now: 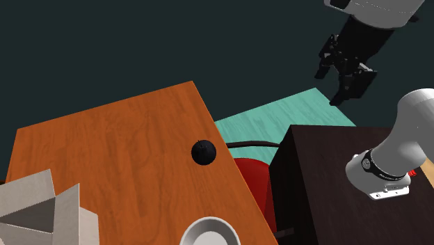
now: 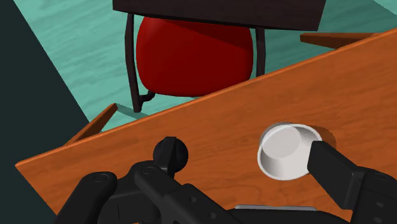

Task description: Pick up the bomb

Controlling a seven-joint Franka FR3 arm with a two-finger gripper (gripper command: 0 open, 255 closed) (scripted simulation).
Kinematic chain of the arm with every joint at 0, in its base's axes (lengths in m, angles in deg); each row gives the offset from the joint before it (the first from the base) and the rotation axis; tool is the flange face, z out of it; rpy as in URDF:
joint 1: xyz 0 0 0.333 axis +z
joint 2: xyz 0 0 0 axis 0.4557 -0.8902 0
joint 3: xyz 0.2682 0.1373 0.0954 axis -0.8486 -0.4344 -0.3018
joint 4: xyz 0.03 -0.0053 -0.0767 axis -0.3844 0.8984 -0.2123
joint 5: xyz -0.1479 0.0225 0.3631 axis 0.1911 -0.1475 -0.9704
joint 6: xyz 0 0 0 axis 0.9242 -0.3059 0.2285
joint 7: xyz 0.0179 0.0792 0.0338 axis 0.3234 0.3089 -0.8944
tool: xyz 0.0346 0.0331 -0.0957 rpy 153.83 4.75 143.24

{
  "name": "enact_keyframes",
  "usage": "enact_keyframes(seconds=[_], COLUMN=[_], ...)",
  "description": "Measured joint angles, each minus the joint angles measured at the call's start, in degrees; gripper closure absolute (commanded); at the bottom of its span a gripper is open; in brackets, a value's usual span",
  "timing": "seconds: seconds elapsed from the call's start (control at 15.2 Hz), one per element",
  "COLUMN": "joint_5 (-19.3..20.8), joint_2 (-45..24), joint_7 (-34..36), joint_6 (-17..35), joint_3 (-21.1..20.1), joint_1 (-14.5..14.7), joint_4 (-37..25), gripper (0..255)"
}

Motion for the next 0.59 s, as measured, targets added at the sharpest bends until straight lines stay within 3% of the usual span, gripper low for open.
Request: enact_keyframes(seconds=[0.2,0.59], joint_5=[0.11,0.6], joint_2=[-1.61,-11.03], joint_7=[-0.57,-4.05], joint_6=[1.93,11.71], joint_3=[0.25,2.04], joint_1=[0.15,0.77], joint_4=[0.46,1.35], gripper=[0,0])
